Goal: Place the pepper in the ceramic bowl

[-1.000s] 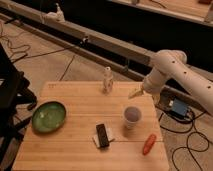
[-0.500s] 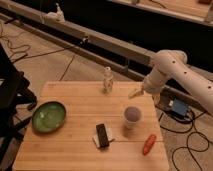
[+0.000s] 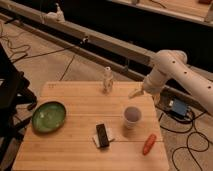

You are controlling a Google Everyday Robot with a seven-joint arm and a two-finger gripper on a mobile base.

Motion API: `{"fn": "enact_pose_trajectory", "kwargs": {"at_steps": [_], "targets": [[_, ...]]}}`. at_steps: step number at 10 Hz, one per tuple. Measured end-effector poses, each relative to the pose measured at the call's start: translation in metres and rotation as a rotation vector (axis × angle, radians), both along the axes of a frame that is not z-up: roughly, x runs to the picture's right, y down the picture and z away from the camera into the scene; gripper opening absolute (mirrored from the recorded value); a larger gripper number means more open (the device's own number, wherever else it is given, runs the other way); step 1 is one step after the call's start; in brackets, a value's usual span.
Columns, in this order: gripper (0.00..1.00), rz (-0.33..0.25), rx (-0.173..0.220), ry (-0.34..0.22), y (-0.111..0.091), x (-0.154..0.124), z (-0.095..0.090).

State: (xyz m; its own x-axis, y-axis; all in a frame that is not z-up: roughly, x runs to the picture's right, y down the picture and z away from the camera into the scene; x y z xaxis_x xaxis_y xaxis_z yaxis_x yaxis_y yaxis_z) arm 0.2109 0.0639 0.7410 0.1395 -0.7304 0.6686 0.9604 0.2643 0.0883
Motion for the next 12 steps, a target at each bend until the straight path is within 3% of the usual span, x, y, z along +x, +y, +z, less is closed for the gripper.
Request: {"fn": "enact_pose_trajectory", "kwargs": {"at_steps": [12], "targets": [[0.8,0.013,-0.002,0.009,-0.0008,0.0026,0.0012]]}}
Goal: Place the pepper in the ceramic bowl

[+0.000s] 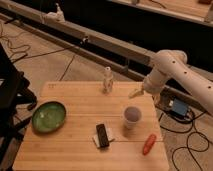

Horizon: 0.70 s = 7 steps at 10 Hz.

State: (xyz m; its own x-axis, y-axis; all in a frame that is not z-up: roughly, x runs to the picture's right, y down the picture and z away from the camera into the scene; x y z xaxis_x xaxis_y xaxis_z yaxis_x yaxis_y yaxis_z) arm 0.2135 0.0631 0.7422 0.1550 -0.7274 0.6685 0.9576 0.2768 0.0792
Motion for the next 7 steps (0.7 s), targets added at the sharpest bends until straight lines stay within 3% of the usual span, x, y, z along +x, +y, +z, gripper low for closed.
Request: {"fn": "enact_pose_trajectory", "kwargs": {"at_steps": [2,7], "targets": [[0.8,0.037,-0.013,0.031,0.005,0.012,0.001],[0.8,0.16,-0.068,0.126,0.053,0.063,0.001]]}}
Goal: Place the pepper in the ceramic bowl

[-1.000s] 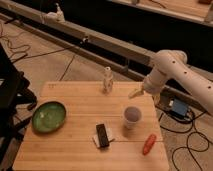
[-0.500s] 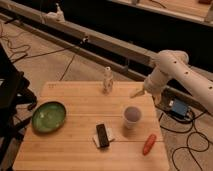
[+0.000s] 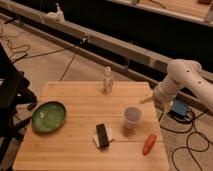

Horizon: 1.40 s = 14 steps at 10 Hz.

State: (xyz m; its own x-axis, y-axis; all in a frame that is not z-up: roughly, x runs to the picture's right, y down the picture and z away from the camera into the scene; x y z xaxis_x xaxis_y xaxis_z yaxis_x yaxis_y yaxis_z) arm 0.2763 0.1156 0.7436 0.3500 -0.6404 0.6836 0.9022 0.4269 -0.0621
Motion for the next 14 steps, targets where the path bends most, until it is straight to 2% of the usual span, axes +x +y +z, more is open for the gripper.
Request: {"fn": "enact_pose_trajectory", "kwargs": {"at_steps": [3,6,8,10,14], "targets": [[0.8,0.046,-0.034,0.048,0.028,0.028,-0.004],[0.8,0.076,-0.087,0.066,0.063,0.04,-0.005],[0.8,0.075,-0.13,0.06,0.089,0.036,-0.005],[0.8,0.064,-0.159,0.048,0.105,0.028,-0.005],[0.8,0.008,-0.274,0.014,0.156,-0.002,0.01]]}}
